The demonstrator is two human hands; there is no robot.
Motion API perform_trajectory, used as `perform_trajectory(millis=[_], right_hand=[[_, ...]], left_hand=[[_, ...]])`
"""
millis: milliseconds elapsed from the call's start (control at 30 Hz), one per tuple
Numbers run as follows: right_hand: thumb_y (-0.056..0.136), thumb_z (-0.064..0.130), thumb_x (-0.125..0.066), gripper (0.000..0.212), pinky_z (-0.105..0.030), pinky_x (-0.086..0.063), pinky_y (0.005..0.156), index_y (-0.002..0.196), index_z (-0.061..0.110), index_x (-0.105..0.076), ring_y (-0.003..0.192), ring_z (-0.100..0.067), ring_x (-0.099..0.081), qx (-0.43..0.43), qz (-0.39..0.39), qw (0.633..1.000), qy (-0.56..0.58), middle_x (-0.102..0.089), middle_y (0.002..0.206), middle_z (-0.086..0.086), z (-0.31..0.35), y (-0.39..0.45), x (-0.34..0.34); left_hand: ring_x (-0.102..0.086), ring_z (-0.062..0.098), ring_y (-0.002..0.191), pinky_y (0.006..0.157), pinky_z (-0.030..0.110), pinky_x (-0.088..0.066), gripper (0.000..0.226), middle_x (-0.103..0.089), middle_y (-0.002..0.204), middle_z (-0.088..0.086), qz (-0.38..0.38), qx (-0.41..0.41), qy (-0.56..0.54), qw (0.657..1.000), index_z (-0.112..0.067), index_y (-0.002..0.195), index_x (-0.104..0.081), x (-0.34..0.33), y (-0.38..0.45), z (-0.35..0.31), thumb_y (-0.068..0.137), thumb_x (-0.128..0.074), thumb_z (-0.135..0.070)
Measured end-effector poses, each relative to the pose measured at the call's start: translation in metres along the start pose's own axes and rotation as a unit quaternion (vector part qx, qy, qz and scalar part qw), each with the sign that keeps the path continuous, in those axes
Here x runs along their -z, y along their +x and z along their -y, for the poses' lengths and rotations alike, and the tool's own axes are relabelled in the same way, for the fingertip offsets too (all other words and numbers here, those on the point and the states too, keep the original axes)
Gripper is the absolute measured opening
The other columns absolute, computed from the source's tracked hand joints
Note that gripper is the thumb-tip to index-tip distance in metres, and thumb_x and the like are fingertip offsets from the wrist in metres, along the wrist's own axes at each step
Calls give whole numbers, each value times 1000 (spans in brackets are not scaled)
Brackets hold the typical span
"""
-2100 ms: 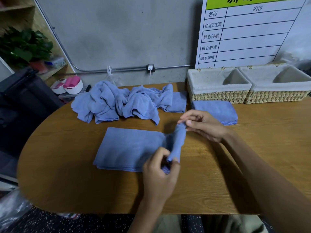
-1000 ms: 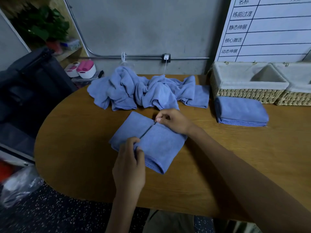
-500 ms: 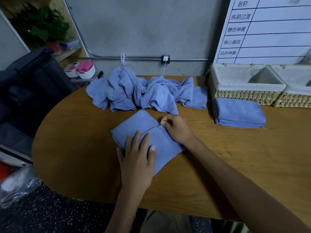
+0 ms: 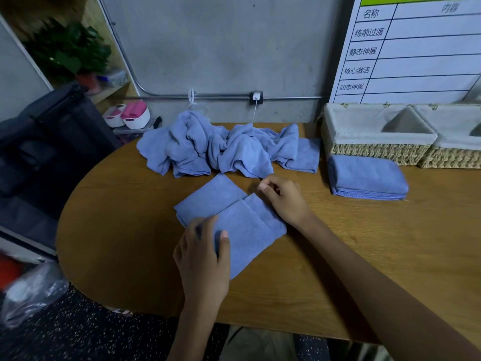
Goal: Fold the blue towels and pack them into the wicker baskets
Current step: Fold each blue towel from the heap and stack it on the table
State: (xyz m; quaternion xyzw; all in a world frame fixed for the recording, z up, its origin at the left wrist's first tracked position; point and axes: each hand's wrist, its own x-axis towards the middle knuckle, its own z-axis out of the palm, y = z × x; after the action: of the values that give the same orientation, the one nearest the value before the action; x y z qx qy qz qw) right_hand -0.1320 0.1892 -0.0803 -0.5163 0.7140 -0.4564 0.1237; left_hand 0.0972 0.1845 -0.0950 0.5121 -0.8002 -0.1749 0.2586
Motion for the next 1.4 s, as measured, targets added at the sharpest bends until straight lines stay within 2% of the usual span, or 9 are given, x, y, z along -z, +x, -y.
perform_trajectory(millis=[100,233,400,500,967,1100,1200,1300,1400], right_hand=[[100,22,-59,15,-16,-44,69,90,18,-69,75,-3,-60,-5,28,999,42,-67,78,11,5,-9,6],[99,23,-60,10,-30,-50,72,96,20,-69,77,-4,-60,12,67,998,4,-68,85,12,1,-20,-4],[99,27,-62,13,-17,-45,74,109,21,-68,81,-6,-62,26,85,993,75,-66,85,7,0,-22,5],[99,29,-62,15,-27,-48,83,111,24,-69,90,-13,-61,63,109,990,64,-64,91,1,0,-26,7],[95,30,-66,17,-32,-48,89,109,22,-72,96,-16,-61,78,128,984,96,-62,99,2,2,-53,16],[96,36,-62,30,-20,-39,103,124,23,-65,119,-10,-53,73,124,986,81,-53,121,6,4,-50,9],[98,31,-61,28,-21,-39,105,125,22,-65,121,-6,-53,65,113,988,83,-57,124,9,7,-45,3],[97,25,-64,23,-20,-43,98,119,23,-68,111,-3,-58,53,119,988,87,-64,115,11,13,-39,-4],[94,13,-67,17,-24,-47,96,109,19,-72,107,-6,-62,46,108,986,121,-70,109,9,15,-31,-8]], left_hand=[[-41,20,132,102,48,-36,45,-44,143,-5,-27,13,-36,999,-37,134,-46,1,4,1,96,-29,-55],[-37,18,141,112,56,-33,48,-42,147,-8,18,-72,-5,997,-33,134,-54,-9,3,0,98,-29,-55],[-25,14,149,118,55,-25,52,-39,150,-14,43,-158,-2,986,-37,130,-59,-4,2,7,94,-37,-67],[-21,15,151,118,54,-22,68,-36,152,-13,76,-176,46,980,-41,135,-52,-6,1,11,83,-40,-82],[-59,11,117,104,57,-40,45,-62,120,-13,-30,-304,51,951,-30,109,-69,4,4,27,75,-68,-60],[-50,14,128,108,51,-37,58,-54,136,-9,18,-257,57,965,-32,121,-63,11,8,28,78,-58,-70],[-47,11,132,110,50,-39,57,-50,142,-11,39,-144,-64,987,-31,135,-52,15,20,34,90,-45,-64],[-53,-2,115,100,48,-48,55,-56,123,-26,23,-89,-138,986,-29,135,-55,12,35,36,92,-46,-61],[-61,0,100,87,40,-54,39,-65,104,-23,3,-80,-191,978,-32,125,-61,10,41,30,90,-57,-50]])
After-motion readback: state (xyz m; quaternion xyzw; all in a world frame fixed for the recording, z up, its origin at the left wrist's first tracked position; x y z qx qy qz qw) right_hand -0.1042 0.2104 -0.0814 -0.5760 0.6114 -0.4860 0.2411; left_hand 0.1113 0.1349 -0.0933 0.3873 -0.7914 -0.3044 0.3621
